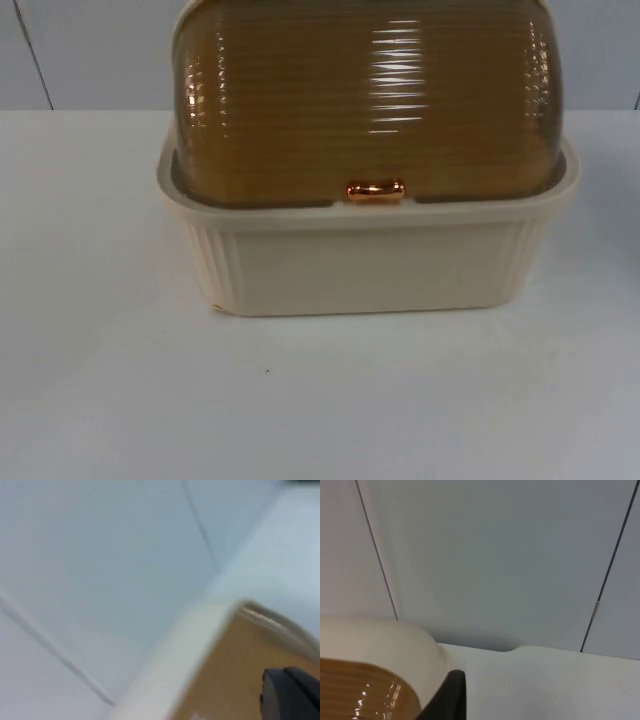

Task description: Open the box lid with the left hand, place the block into the box with the right hand, then close the box lid with the left hand.

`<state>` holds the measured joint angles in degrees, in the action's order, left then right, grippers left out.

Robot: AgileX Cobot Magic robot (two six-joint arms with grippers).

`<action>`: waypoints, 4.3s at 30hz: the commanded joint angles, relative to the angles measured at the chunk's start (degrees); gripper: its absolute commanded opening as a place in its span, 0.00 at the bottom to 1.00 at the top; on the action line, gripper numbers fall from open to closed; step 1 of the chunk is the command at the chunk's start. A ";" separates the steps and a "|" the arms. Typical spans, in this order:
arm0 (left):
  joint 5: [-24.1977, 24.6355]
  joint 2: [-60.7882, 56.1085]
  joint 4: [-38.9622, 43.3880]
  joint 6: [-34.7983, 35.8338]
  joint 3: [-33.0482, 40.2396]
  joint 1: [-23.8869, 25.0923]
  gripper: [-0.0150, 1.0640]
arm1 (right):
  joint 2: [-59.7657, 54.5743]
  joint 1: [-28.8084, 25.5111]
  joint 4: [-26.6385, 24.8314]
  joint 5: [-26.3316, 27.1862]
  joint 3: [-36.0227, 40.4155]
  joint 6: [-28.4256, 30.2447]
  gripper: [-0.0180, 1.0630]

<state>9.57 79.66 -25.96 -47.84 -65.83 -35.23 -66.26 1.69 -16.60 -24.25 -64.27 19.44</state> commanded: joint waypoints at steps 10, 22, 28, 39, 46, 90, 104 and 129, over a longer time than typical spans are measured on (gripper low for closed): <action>-0.41 -9.36 -2.38 16.06 -1.39 28.23 0.01 | 0.52 0.34 -0.42 0.48 0.09 0.53 0.94; 3.39 -8.00 -1.28 22.43 4.37 43.27 0.01 | 0.52 0.34 -0.66 0.60 0.09 0.53 0.94; 4.07 -6.95 -0.21 22.43 5.72 43.27 0.01 | 0.52 0.34 -0.66 0.71 0.09 0.29 0.94; 4.06 -6.51 0.22 22.92 5.72 39.83 0.84 | 0.52 0.34 -1.84 0.35 0.09 0.31 0.94; 2.50 -7.31 0.50 22.73 5.60 39.58 0.98 | 0.52 0.34 -1.84 0.47 0.09 0.31 0.94; 15.80 -47.49 -1.31 22.86 5.60 39.82 0.98 | 38.71 0.23 5.15 -13.04 0.09 -1.07 0.94; 21.55 -62.22 0.06 22.86 5.60 39.82 0.98 | 51.79 0.23 4.75 -23.42 0.09 -2.69 0.94; 47.02 -69.65 22.46 46.80 24.06 39.82 0.98 | 56.75 0.23 13.50 -39.14 18.47 -12.54 0.94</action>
<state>55.99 10.51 -4.12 -2.06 -42.63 4.67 -10.06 1.69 -3.26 -63.38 -47.12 7.25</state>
